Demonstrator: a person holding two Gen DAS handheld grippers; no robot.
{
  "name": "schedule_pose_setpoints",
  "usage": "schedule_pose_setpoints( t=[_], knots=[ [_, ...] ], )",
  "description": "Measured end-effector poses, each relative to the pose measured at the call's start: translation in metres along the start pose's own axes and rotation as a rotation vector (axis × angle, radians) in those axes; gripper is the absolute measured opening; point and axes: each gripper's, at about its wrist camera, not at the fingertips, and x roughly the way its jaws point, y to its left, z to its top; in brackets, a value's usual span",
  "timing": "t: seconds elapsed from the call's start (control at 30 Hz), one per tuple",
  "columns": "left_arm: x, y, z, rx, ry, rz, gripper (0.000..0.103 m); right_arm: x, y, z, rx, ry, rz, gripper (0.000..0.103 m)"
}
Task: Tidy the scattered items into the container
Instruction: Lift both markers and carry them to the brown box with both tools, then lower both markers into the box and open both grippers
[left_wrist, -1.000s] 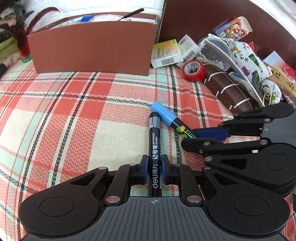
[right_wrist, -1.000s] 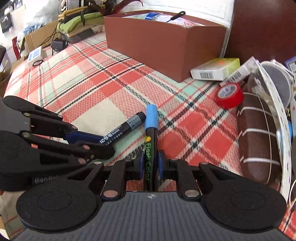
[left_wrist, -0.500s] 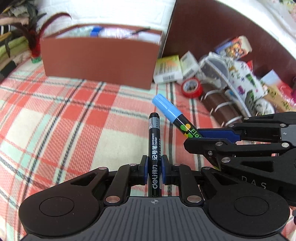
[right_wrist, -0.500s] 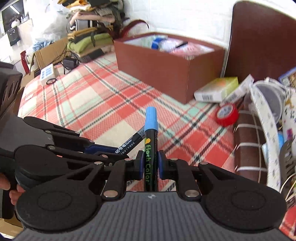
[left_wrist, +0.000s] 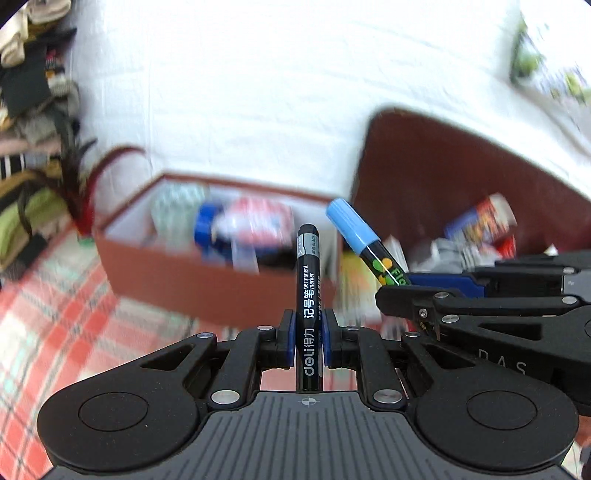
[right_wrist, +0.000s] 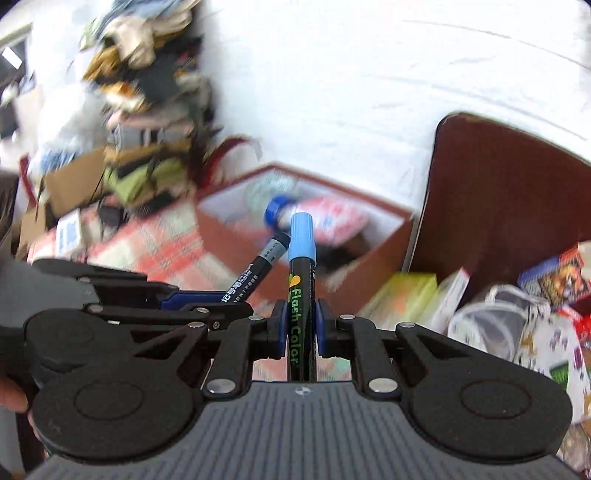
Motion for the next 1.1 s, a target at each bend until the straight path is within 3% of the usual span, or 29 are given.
schedule_pose_setpoints(
  t=[0.23, 0.47, 0.5, 0.53, 0.6, 0.63, 0.67, 0.73, 1.03, 1.1],
  knots=[
    [0.043, 0.012, 0.061, 0.016, -0.049, 0.023, 0.01, 0.042, -0.029, 0.047, 0.18, -0.065, -0.013, 0.018],
    [0.107, 0.024, 0.073, 0.021, 0.009, 0.025, 0.012, 0.103, -0.06, 0.054, 0.315, -0.036, -0.027, 0.018],
    [0.113, 0.025, 0.072, 0.029, 0.017, 0.027, 0.017, 0.11, -0.064, 0.052, 0.345, -0.034, -0.021, 0.018],
    [0.119, 0.027, 0.071, 0.037, 0.025, 0.03, 0.035, 0.117, -0.069, 0.05, 0.375, -0.032, -0.015, 0.019],
    [0.126, 0.032, 0.066, 0.049, 0.026, 0.053, 0.055, 0.125, -0.076, 0.045, 0.407, -0.032, -0.019, 0.022],
    [0.126, 0.035, 0.062, 0.052, 0.021, 0.067, 0.068, 0.128, -0.079, 0.042, 0.409, -0.035, -0.027, 0.028],
    [0.124, 0.039, 0.059, 0.049, 0.021, 0.068, 0.07, 0.127, -0.081, 0.038, 0.405, -0.046, -0.037, 0.038],
    [0.125, 0.044, 0.055, 0.031, 0.03, 0.055, 0.07, 0.126, -0.087, 0.033, 0.412, -0.053, -0.047, 0.042],
    [0.125, 0.032, 0.049, 0.07, 0.052, 0.092, 0.068, 0.116, -0.091, 0.019, 0.416, -0.04, -0.031, 0.042],
    [0.124, 0.032, 0.05, 0.058, 0.057, 0.065, 0.065, 0.111, -0.089, 0.019, 0.403, -0.046, -0.028, 0.044]
  ],
)
